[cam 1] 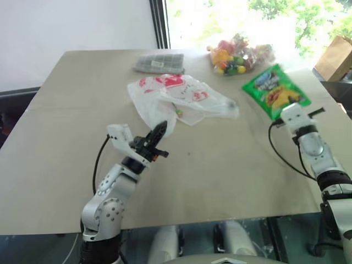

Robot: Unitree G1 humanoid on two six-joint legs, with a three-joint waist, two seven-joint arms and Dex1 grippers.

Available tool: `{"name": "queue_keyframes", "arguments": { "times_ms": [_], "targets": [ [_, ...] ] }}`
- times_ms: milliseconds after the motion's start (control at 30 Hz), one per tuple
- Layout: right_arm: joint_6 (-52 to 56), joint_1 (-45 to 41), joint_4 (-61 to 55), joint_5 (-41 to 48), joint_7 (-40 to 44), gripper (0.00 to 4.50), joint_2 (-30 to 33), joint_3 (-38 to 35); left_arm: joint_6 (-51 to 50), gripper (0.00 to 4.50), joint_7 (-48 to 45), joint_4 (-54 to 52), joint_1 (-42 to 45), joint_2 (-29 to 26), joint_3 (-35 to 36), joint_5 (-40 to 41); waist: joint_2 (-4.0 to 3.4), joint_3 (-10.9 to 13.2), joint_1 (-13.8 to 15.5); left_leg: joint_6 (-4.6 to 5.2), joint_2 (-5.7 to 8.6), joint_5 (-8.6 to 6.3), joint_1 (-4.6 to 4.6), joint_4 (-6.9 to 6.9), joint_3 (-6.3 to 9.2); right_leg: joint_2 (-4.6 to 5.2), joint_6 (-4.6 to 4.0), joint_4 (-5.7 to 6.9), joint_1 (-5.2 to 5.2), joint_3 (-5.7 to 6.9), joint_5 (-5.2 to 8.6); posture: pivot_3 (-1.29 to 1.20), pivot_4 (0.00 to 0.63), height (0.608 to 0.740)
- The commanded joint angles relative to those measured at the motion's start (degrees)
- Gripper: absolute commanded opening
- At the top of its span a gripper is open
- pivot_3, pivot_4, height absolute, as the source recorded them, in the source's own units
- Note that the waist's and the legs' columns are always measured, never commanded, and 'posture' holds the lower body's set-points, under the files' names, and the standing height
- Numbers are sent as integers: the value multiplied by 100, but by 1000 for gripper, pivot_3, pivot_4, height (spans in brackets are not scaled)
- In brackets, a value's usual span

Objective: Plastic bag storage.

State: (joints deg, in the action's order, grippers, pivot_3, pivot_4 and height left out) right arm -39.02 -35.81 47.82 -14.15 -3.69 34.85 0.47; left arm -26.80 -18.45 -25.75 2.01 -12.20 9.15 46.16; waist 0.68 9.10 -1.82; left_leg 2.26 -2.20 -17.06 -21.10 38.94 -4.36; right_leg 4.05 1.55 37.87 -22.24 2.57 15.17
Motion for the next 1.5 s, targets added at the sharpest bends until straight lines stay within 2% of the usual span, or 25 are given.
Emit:
{"name": "queue_keyframes", "arguments": {
  "times_ms": [33,133,200,300,433,633,933,1200,1400,1500],
  "targets": [
    [302,388,-2141,1104,493,63,-201,-397,58,0,-30,-89,77,-34,71,27,0,0,14,0,-1,0,-11,-1,1,0,0,0,-11,1,0,0,150,740],
    [2231,776,-4053,3161,1483,63,-501,-450,45,0,-50,-20,118,-81,105,22,-2,0,27,-2,-5,1,-58,0,7,-1,1,4,-56,7,-1,0,150,740],
    [3520,905,-4753,4470,1941,63,-506,-691,40,0,-52,0,142,-95,119,28,-3,1,83,-2,-5,1,-63,1,12,4,1,2,-56,16,-1,0,150,740],
    [4771,1245,-5450,5807,2807,63,-196,-999,18,0,-35,-8,146,-88,100,41,-3,1,163,4,2,-2,-71,3,24,13,1,-2,-54,32,-2,0,150,740],
    [5485,1884,-5974,6224,3819,63,370,-1125,-16,0,-56,-16,141,-93,77,46,-3,1,286,18,5,-10,-87,7,34,13,-1,-15,-54,47,-2,0,150,740],
    [6346,2636,-6618,6836,4830,63,788,-1258,-2,0,-69,40,151,-97,50,-4,-2,1,261,38,4,-21,-85,7,32,11,-1,-19,-54,45,-1,0,150,740],
    [7034,3077,-7091,7122,5328,63,639,-1037,45,0,-69,-1,153,-96,-50,-145,0,2,265,46,6,-26,-88,13,36,0,0,-17,-53,48,-2,0,150,740],
    [6444,2564,-6263,5750,4667,63,-451,-459,31,0,-60,-114,97,-93,-70,-163,5,-1,260,29,8,-16,-86,18,34,-7,0,-10,-54,48,-1,0,150,740],
    [5441,1560,-4847,4480,3806,63,-1552,-234,8,0,-126,-144,67,-132,-153,-200,4,0,244,28,9,-15,-82,22,29,-12,0,-4,-55,44,-1,0,150,740],
    [4983,1040,-4112,4163,3456,63,-2187,-260,-3,0,-139,-150,85,-136,-145,-171,2,1,239,26,7,-14,-84,21,31,-16,-1,-1,-58,46,-1,0,150,740]
  ]
}}
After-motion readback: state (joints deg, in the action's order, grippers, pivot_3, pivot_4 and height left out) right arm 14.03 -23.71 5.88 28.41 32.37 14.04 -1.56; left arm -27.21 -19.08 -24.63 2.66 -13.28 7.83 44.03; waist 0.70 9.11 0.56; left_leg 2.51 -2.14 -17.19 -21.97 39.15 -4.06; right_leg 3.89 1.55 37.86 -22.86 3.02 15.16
